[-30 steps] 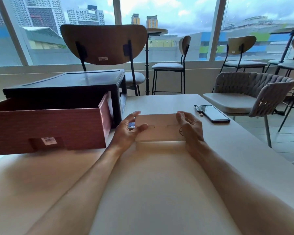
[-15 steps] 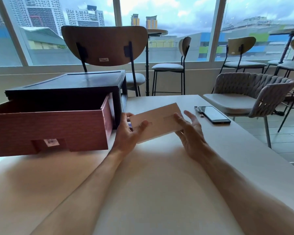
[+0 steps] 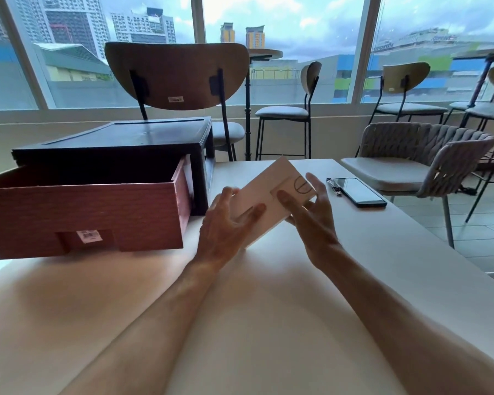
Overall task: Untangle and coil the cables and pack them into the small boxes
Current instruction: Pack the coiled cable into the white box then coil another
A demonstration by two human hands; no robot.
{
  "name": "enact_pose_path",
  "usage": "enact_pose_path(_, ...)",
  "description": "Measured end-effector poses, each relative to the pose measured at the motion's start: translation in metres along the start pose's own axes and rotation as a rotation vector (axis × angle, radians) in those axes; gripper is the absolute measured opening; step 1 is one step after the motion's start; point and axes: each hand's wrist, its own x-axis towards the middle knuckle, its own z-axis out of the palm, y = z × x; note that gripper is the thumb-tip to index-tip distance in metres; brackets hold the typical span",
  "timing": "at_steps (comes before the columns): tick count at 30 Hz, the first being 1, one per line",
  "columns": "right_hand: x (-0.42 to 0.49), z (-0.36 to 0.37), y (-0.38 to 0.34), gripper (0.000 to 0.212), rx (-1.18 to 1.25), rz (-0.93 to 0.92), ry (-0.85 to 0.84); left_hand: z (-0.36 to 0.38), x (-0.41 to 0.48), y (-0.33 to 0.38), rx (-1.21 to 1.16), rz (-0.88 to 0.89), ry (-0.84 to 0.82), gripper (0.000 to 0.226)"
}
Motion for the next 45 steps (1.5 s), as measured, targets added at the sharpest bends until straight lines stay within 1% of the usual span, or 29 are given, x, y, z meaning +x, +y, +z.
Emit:
enact_pose_path(5, -0.001, 0.002, 0.0, 0.071, -0.026, -0.017, -0.007, -0.002, 0.0, 0.004, -0.035, -0.001, 0.034, 0.053)
enact_pose_path(9, 0.0, -0.001, 0.001, 0.069, -0.046, -0.013, -0.018, -0.004, 0.002, 0.004, -0.005, 0.014, 0.038, 0.047)
enact_pose_path(15, 0.001, 0.0, 0.002, 0.073, -0.06, -0.026, -0.023, -0.004, 0.0, 0.009, 0.063, 0.037, 0.014, 0.049)
enact_pose_path(19, -0.002, 0.001, 0.001, 0.072, -0.053, -0.033, -0.016, -0.005, 0.0, 0.011, 0.069, 0.055, 0.005, 0.056)
enact_pose_path(21, -0.003, 0.001, 0.001, 0.072, -0.063, -0.031, -0.007, -0.005, -0.002, 0.013, 0.055, 0.066, -0.013, 0.052)
enact_pose_path(24, -0.004, 0.004, 0.002, 0.081, -0.045, -0.003, 0.009, -0.007, -0.002, 0.017, 0.041, 0.081, -0.038, 0.049)
enact_pose_path(26, -0.006, 0.006, 0.001, 0.088, 0.003, 0.023, 0.015, -0.006, 0.0, 0.017, 0.025, 0.052, -0.047, 0.051)
enact_pose_path(28, -0.006, 0.009, 0.001, 0.09, 0.043, 0.044, 0.012, -0.006, 0.002, 0.017, -0.014, 0.02, -0.07, 0.05)
enact_pose_path(30, -0.005, 0.012, 0.003, 0.084, 0.06, 0.059, 0.019, -0.006, 0.004, 0.018, -0.095, -0.023, -0.101, 0.05)
enact_pose_path(32, -0.006, 0.014, 0.004, 0.07, 0.071, 0.079, 0.013, -0.007, 0.003, 0.018, -0.176, -0.068, -0.135, 0.049)
enact_pose_path(35, -0.011, 0.015, 0.0, 0.043, 0.128, 0.096, -0.044, -0.007, 0.004, 0.017, -0.268, -0.136, -0.191, 0.044)
enact_pose_path(36, -0.013, 0.016, -0.001, 0.04, 0.144, 0.099, -0.048, -0.007, 0.004, 0.018, -0.3, -0.16, -0.202, 0.041)
enact_pose_path(39, -0.019, 0.021, -0.007, 0.042, 0.189, 0.105, -0.029, -0.009, 0.004, 0.024, -0.41, -0.243, -0.243, 0.039)
enact_pose_path(41, -0.024, 0.023, -0.008, 0.041, 0.198, 0.092, -0.009, -0.012, 0.001, 0.029, -0.444, -0.279, -0.286, 0.039)
enact_pose_path(45, -0.033, 0.029, -0.021, 0.038, 0.288, 0.104, 0.126, -0.019, -0.002, 0.052, -0.436, -0.285, -0.354, 0.058)
